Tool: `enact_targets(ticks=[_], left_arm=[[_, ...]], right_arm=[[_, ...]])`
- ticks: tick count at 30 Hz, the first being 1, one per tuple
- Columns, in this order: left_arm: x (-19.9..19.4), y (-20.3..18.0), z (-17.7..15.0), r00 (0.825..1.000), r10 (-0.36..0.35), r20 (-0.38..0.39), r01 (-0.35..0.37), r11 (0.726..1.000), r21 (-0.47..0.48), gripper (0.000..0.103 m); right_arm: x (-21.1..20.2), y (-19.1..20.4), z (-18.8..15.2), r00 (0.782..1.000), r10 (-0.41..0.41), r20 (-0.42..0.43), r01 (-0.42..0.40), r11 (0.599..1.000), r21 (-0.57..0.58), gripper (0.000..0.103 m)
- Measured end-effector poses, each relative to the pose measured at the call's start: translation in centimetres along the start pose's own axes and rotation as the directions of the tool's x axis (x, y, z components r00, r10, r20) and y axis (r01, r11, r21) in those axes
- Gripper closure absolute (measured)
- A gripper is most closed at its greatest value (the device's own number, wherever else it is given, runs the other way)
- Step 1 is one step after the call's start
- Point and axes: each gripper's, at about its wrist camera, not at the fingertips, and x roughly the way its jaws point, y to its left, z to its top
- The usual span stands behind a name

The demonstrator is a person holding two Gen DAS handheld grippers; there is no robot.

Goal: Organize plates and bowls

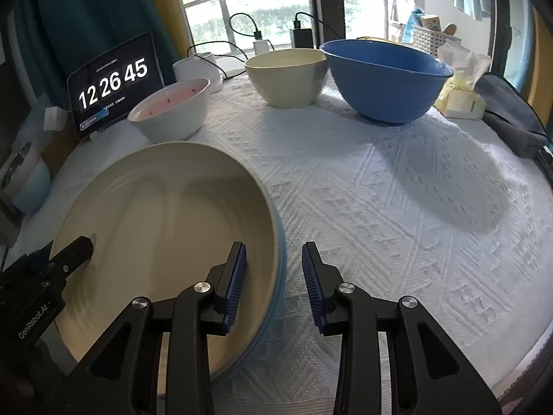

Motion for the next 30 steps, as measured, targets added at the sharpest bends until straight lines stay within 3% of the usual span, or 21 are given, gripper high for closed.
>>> enact_targets(ticks=[8,10,16,22,30], left_arm=[[1.7,0.7,1.0,0.999,0.032,-0.012,-0.032,0.999,-0.011,0.058],[2.2,0.8,1.1,1.000,0.009,-0.016,-0.009,1.000,-0.014,0.058],[2.7,-0.3,1.3,1.000,0.029,-0.011,-0.029,0.999,0.042,0.058],[3.2,-0.9,1.4,0.999,-0.010,-0.046,0.013,0.998,0.069,0.058],[3.5,-0.7,1.5,0.995,-0.062,-0.074,0.065,0.998,0.028,0.058]], right_arm=[[0.2,-0.6,0.1,1.000,0.024,0.005,-0.024,0.999,0.024,0.067],[0.3,-0.6,0.2,0.999,0.031,0.007,-0.031,0.999,0.025,0.066],[0.5,-1.0,0.3,0.999,0.051,0.007,-0.051,0.998,0.039,0.062],[0.5,-1.2,0.5,0.997,0.073,0.008,-0.073,0.996,0.060,0.062],[0.5,-0.7,0.3,0.995,0.100,0.014,-0.100,0.994,0.051,0.061]])
